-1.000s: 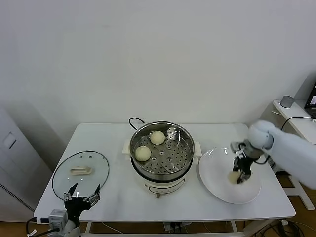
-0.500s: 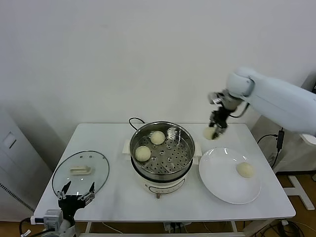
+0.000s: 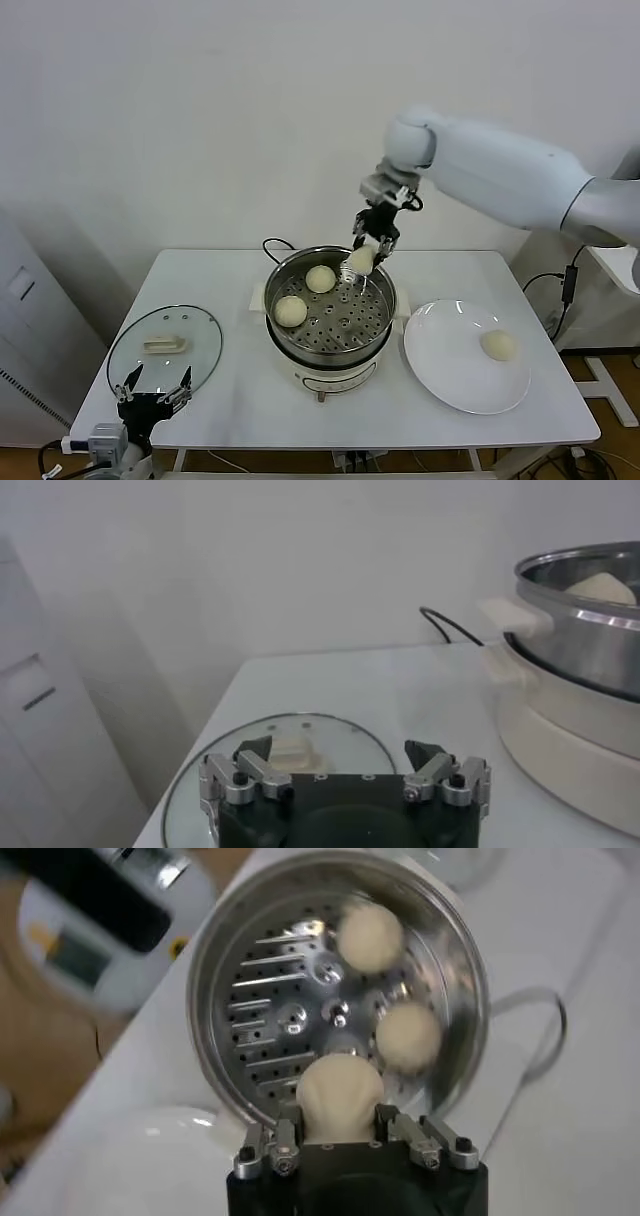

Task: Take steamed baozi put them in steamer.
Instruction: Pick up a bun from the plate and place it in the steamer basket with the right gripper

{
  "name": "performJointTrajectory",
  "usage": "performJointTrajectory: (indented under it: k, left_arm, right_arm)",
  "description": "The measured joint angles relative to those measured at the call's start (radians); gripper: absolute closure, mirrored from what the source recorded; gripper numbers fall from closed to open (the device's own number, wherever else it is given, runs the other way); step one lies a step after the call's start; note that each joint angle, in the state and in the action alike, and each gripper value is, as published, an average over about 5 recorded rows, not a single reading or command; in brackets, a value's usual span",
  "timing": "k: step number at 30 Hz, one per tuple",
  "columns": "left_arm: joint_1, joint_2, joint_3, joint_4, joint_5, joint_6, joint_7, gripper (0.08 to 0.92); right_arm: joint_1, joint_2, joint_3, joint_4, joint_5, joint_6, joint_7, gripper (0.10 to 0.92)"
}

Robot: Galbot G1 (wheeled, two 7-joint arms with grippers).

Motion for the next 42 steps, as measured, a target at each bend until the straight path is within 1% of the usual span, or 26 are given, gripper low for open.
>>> performJointTrajectory:
  k: [6,13,22,33,36,39,42]
  left_arm:
    - [0.0,0.0,0.005,0.003,0.001,0.0,0.0,0.177]
    - [0.0,0.0,0.005,0.004,0.001,-0.001,0.0,0.177]
    - [-0.003,0.0,0.006,0.008,-0.001,-0.003,-0.001,0.177]
    - [-0.004,0.0,0.006,0.007,-0.002,-0.004,-0.001,0.177]
    - [-0.004,0.0,0.006,0.007,-0.002,-0.004,-0.001,0.177]
    - [-0.003,0.0,0.006,0.005,-0.002,-0.004,-0.001,0.177]
    - [-0.002,0.0,0.008,0.003,-0.002,-0.004,0.0,0.177]
  right_arm:
    - [-0.054,0.028,0.014,0.094,-0.179,0.132,0.049,0.59]
    - [-0.114,0.062,0.031,0.149,-0.311,0.212,0.088,0.588]
    - [-0.161,0.076,0.026,0.2,-0.39,0.255,0.109,0.589]
    - [-0.174,0.069,0.01,0.252,-0.405,0.244,0.102,0.586]
    - [-0.172,0.062,0.003,0.266,-0.397,0.227,0.096,0.559]
    - [-0.168,0.056,0.0,0.278,-0.388,0.209,0.094,0.489]
    - [-0.163,0.049,0.001,0.285,-0.381,0.192,0.094,0.402]
